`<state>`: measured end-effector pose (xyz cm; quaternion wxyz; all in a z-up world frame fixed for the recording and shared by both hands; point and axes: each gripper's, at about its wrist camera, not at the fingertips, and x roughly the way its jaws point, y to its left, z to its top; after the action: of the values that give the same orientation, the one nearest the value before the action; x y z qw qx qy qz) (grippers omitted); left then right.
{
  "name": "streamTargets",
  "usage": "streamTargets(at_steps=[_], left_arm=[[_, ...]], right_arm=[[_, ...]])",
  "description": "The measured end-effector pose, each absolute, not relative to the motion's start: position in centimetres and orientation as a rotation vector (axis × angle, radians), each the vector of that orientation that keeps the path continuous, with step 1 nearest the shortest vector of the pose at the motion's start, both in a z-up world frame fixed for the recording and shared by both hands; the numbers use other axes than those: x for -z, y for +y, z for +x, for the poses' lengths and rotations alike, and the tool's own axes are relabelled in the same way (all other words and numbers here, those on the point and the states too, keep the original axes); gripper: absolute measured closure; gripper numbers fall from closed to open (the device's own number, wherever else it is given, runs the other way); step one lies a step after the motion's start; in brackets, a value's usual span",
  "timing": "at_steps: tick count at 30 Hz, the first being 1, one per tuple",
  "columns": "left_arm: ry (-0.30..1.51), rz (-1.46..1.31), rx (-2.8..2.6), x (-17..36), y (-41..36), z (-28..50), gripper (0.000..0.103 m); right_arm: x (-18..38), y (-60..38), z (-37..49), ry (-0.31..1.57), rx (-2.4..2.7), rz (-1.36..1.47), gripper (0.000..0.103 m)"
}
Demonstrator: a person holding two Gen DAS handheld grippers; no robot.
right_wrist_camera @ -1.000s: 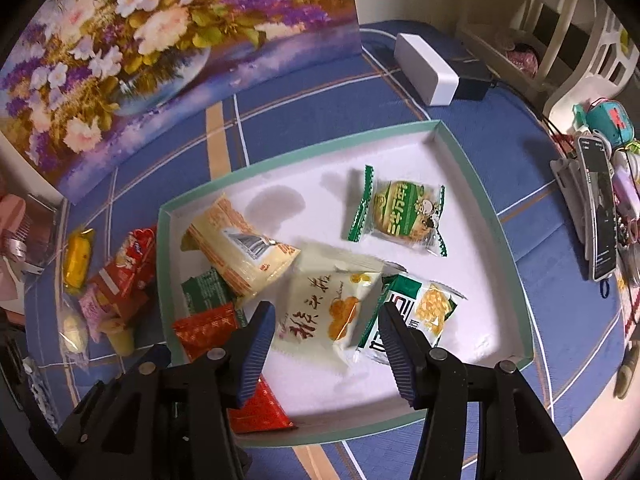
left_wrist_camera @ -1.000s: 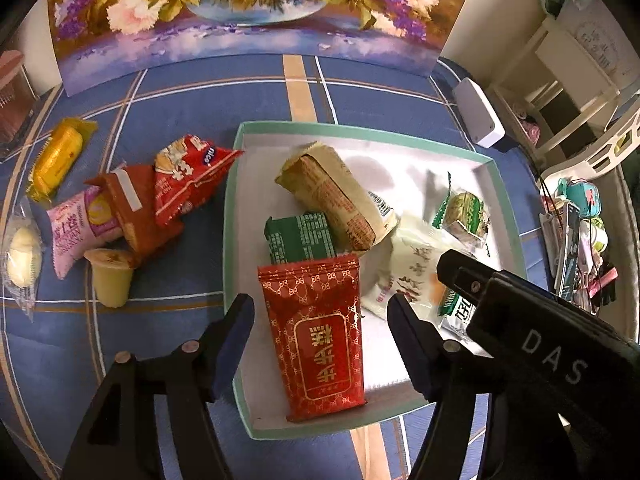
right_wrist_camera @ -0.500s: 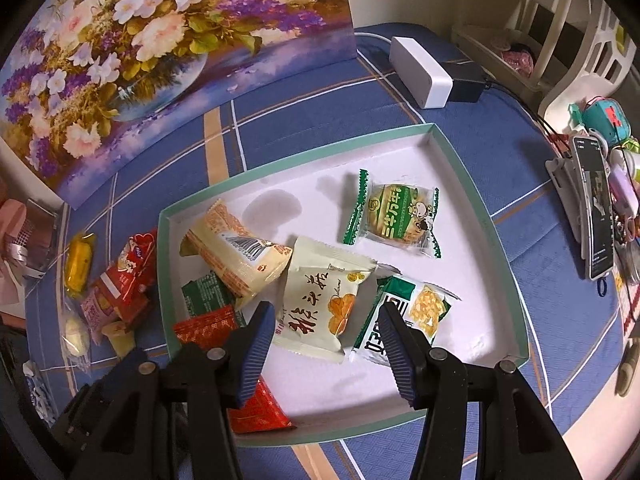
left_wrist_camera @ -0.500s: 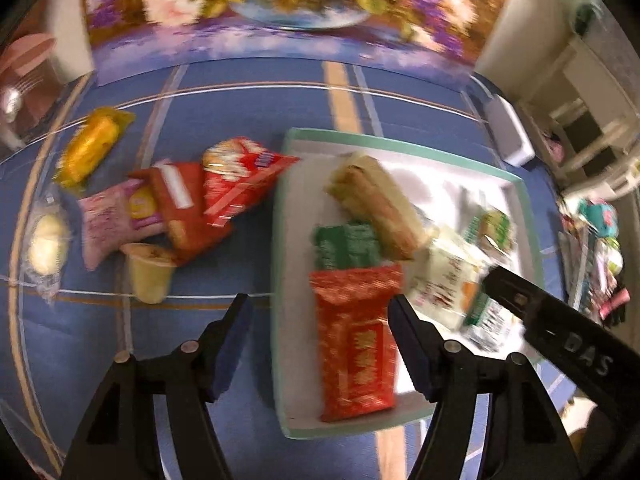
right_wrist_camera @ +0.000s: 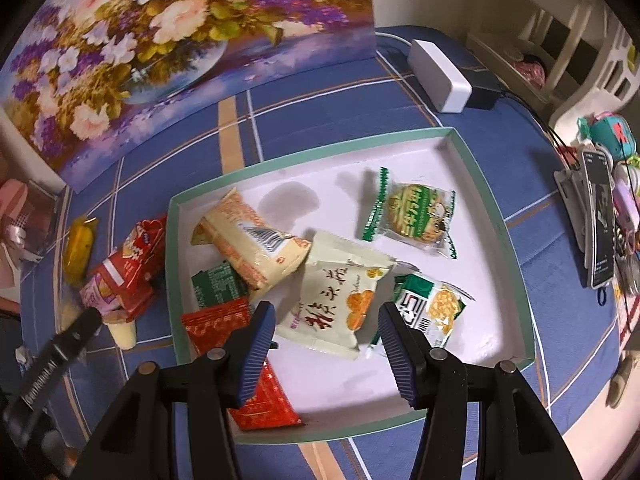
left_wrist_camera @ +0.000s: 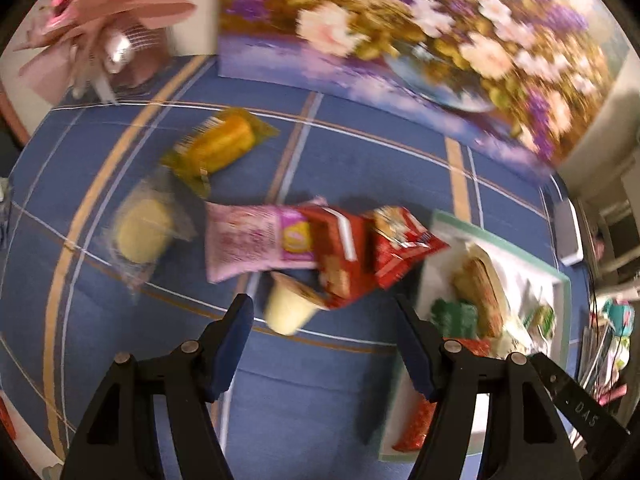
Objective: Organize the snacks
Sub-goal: 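Withdraw both grippers from the tray back toward the snack pile, then grasp the clear-wrapped round bun with the left gripper while the right grasps the pudding cup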
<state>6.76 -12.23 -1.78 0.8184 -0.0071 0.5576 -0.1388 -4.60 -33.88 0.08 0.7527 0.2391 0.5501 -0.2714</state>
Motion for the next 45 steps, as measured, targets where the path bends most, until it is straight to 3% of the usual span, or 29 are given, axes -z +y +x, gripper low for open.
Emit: streamTargets(at_steps=[4, 7, 9, 13, 22, 24, 45], left_arm=[[1.176, -0.039, 0.268, 1.4, -10.7, 7.4, 0.032], [1.167, -0.059, 0.253, 1.0, -10.1, 7.4, 0.017], [1.155, -0.068, 0.238, 0.8, -9.7, 7.5, 0.014], [1.129, -0.045, 0.203, 0.5, -9.2, 7.6, 0.004], [1.119, -0.053, 0.202, -0.1, -8.6, 7.6, 0.003], [1.111, -0.059, 0.198, -0.3, -8.4, 7.7, 0.003], [1.104, -0.109, 0.093, -1.0, -2.4, 10.1, 0.003]], right_arm=[[-0.3, -33.0, -4.1, 1.201, 0.587, 0.491, 0.043], [-0.7, -32.4, -3.7, 1.188, 0.574, 0.465, 0.030], [-1.0, -32.0, -3.6, 1.166, 0.562, 0.462, 0.019], [-1.8, -31.6, -3.4, 1.127, 0.554, 0.445, 0.013], [-2.8, -30.9, -3.1, 1.082, 0.536, 0.419, 0.012], [-3.0, -30.6, -2.9, 1.072, 0.526, 0.407, 0.000], [-3.2, -26.6, -0.4, 1.056, 0.433, 0.380, 0.000]])
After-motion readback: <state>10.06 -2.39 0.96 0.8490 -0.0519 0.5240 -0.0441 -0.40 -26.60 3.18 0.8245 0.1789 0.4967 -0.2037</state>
